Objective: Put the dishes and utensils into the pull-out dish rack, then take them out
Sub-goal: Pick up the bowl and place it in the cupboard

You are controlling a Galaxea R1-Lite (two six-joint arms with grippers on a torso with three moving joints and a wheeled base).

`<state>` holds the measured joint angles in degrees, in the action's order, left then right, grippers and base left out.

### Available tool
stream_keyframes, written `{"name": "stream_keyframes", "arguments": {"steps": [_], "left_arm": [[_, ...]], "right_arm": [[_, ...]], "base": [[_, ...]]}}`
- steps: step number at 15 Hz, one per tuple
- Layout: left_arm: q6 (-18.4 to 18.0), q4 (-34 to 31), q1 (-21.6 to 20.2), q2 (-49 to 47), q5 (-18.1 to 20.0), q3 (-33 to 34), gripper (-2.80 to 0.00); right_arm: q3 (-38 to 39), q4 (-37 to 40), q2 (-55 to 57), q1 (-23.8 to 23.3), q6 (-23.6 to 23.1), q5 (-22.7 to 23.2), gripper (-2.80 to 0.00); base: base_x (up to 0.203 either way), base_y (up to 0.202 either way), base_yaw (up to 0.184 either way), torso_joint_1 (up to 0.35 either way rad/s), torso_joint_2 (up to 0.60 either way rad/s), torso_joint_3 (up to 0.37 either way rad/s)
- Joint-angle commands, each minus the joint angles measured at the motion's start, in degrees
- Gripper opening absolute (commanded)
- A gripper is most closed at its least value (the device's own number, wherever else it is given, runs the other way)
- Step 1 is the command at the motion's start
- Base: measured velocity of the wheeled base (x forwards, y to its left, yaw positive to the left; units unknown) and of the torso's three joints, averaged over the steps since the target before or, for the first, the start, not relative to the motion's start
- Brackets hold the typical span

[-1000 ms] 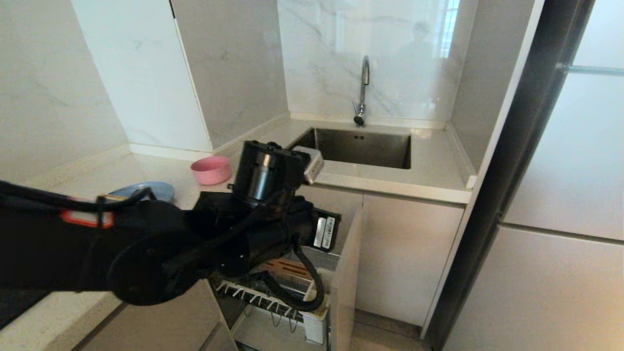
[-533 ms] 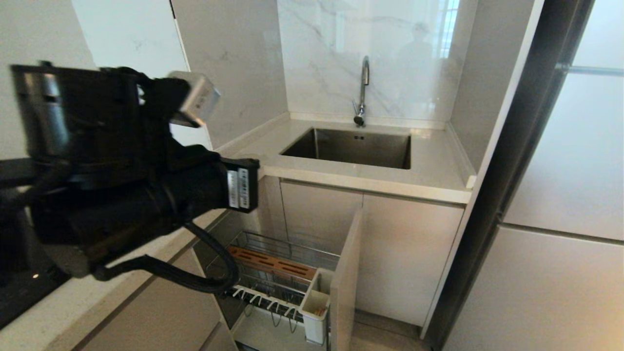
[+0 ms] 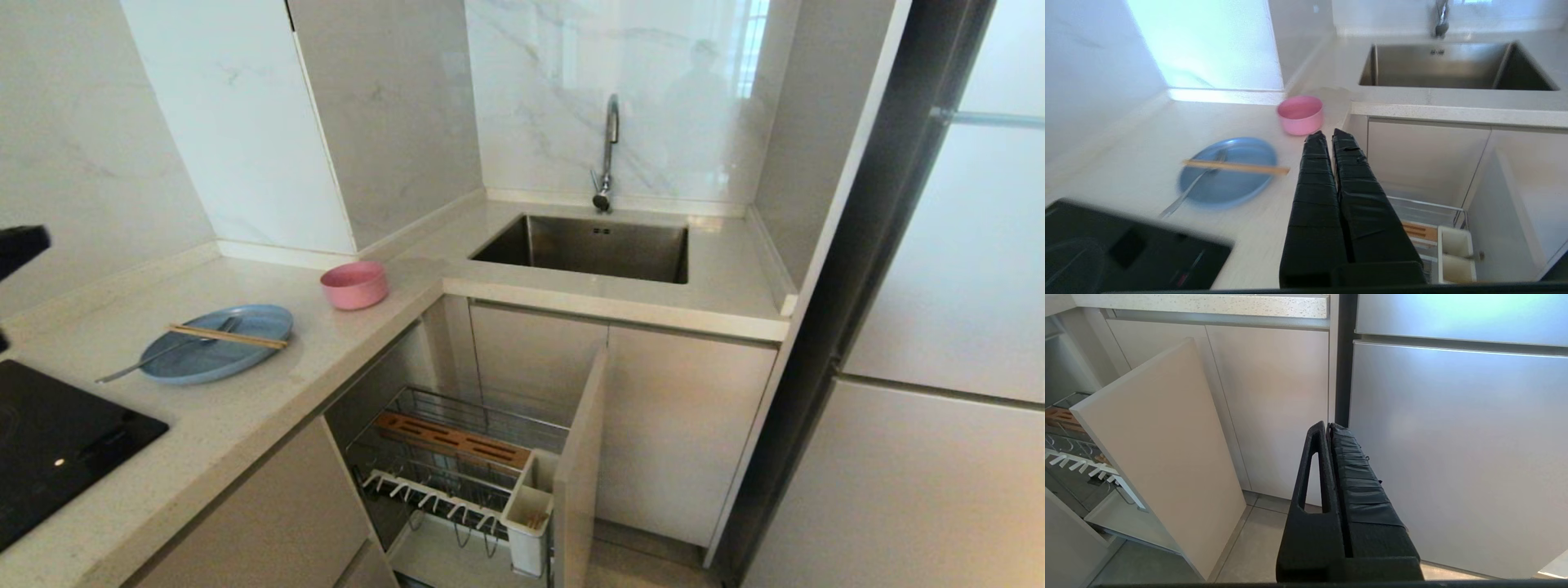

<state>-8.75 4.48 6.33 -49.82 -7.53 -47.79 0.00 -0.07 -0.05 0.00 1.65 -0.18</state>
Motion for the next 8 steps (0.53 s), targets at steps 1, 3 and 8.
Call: {"name": "stream_keyframes", "arguments": {"steps": [1, 3, 8], "left_arm": [[-0.7, -1.7, -5.0, 16.6, 2.9, 6.7, -2.80], [-1.8, -2.6, -8.8, 24.5, 4.4, 15.0, -2.80], [-2.7, -2.4, -9.4, 35.5, 5.1, 29.7, -2.80]], "right_arm": [[0.0, 0.0, 0.0, 0.0, 0.0, 0.0, -2.80], [0.0, 0.0, 0.0, 0.0, 0.0, 0.0, -2.80], [0.0, 0.0, 0.0, 0.0, 0.0, 0.0, -2.80]], "base": [[0.000, 0.000, 0.000, 0.000, 0.00, 0.000], [0.000, 0.000, 0.000, 0.000, 0.00, 0.000], [0.000, 0.000, 0.000, 0.000, 0.00, 0.000]]}}
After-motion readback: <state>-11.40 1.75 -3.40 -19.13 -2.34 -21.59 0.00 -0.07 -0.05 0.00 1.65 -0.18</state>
